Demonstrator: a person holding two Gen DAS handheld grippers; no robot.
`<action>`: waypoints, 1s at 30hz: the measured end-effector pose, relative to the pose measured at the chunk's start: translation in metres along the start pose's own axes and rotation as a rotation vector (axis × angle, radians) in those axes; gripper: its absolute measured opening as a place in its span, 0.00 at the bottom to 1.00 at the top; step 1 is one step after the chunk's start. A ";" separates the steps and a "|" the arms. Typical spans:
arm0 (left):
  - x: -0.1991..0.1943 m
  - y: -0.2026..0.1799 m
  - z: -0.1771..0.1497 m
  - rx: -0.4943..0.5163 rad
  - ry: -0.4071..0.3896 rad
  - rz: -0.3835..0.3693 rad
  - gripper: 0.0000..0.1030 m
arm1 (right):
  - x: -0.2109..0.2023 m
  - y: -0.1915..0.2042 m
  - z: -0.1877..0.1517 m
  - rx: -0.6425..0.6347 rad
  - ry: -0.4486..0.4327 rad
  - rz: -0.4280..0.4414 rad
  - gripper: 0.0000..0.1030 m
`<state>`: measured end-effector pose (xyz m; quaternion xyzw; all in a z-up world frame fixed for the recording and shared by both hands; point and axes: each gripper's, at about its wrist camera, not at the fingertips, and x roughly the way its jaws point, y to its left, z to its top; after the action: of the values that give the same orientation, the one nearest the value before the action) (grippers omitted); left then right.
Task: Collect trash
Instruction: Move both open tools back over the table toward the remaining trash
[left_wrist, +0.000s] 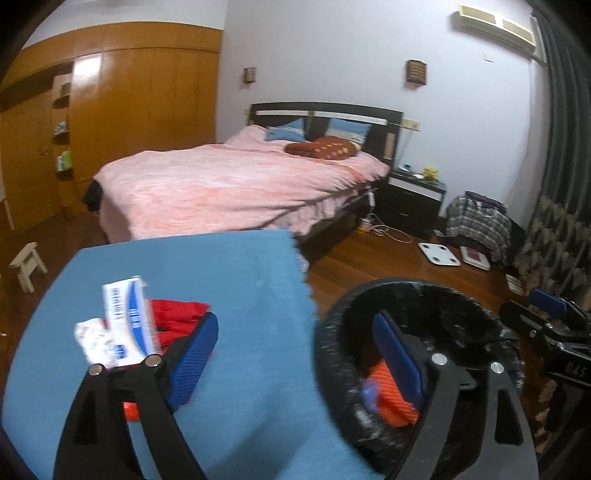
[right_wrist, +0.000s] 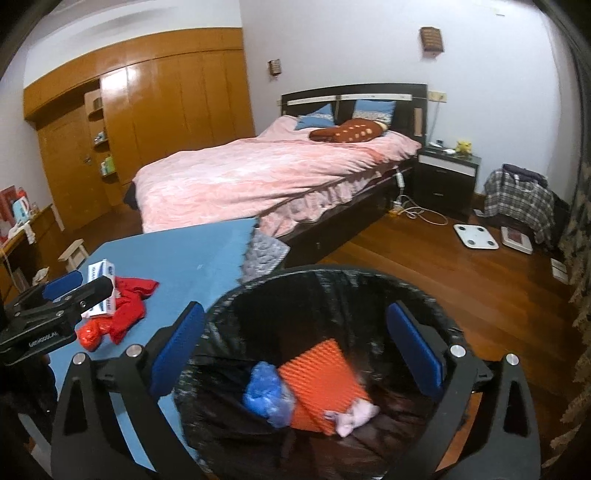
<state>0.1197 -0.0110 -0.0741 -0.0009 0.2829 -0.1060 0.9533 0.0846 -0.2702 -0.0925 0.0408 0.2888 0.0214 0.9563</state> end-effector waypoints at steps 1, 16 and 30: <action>-0.003 0.009 -0.001 -0.006 -0.004 0.019 0.82 | 0.003 0.007 0.001 -0.007 0.004 0.013 0.94; -0.018 0.117 -0.029 -0.094 0.014 0.262 0.83 | 0.053 0.111 0.012 -0.114 0.045 0.172 0.94; -0.017 0.175 -0.054 -0.156 0.053 0.358 0.83 | 0.089 0.174 0.003 -0.172 0.096 0.244 0.94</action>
<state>0.1124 0.1669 -0.1209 -0.0219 0.3108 0.0875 0.9462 0.1576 -0.0919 -0.1231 -0.0075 0.3243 0.1639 0.9316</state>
